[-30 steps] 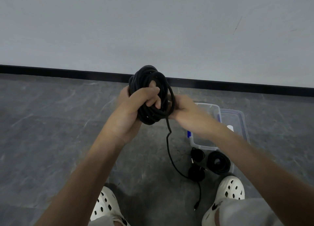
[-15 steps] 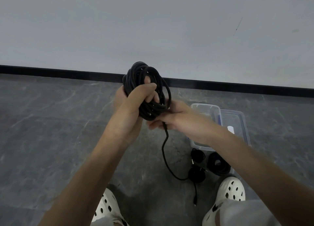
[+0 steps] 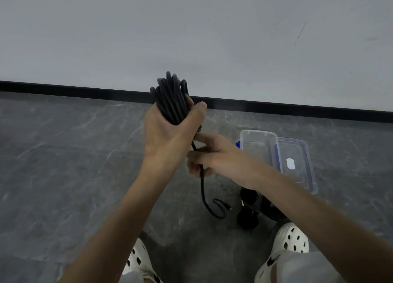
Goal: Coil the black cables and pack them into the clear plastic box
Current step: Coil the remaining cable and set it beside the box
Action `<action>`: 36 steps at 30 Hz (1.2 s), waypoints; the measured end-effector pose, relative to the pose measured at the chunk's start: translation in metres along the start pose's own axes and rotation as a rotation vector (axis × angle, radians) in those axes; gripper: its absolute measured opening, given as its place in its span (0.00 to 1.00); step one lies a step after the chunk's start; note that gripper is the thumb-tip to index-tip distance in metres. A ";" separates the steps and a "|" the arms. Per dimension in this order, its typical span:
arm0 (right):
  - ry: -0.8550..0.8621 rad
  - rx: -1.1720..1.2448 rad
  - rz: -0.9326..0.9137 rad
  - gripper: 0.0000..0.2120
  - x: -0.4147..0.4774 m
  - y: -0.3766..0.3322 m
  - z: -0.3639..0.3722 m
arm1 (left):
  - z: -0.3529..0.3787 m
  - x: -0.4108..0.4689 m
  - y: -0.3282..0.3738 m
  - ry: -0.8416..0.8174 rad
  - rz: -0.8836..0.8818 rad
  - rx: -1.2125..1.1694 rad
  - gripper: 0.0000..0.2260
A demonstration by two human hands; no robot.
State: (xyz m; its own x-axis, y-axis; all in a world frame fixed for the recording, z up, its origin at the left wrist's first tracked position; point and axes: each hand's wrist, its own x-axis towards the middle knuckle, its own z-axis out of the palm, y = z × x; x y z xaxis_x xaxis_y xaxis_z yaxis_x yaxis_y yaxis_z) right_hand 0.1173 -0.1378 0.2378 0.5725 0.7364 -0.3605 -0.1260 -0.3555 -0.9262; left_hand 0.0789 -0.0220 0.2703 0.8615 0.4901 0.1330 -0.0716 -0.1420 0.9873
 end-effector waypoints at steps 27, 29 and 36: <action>0.036 -0.527 -0.240 0.09 -0.007 0.000 0.016 | -0.008 0.015 -0.030 -0.141 0.070 0.962 0.24; 0.064 -0.574 -0.315 0.10 -0.005 0.001 0.012 | -0.012 0.017 -0.029 -0.182 0.072 0.954 0.24; 0.182 -0.627 -0.483 0.10 -0.013 -0.007 -0.005 | -0.019 0.016 -0.033 -0.456 -0.070 0.839 0.32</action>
State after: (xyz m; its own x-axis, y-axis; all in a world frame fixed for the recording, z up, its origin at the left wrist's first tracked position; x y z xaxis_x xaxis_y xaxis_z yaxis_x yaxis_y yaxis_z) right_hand 0.1148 -0.1479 0.2492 0.5771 0.8051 0.1369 0.6155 -0.3185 -0.7209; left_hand 0.0852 0.0067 0.2411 0.9757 0.1638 -0.1456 0.2185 -0.7816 0.5843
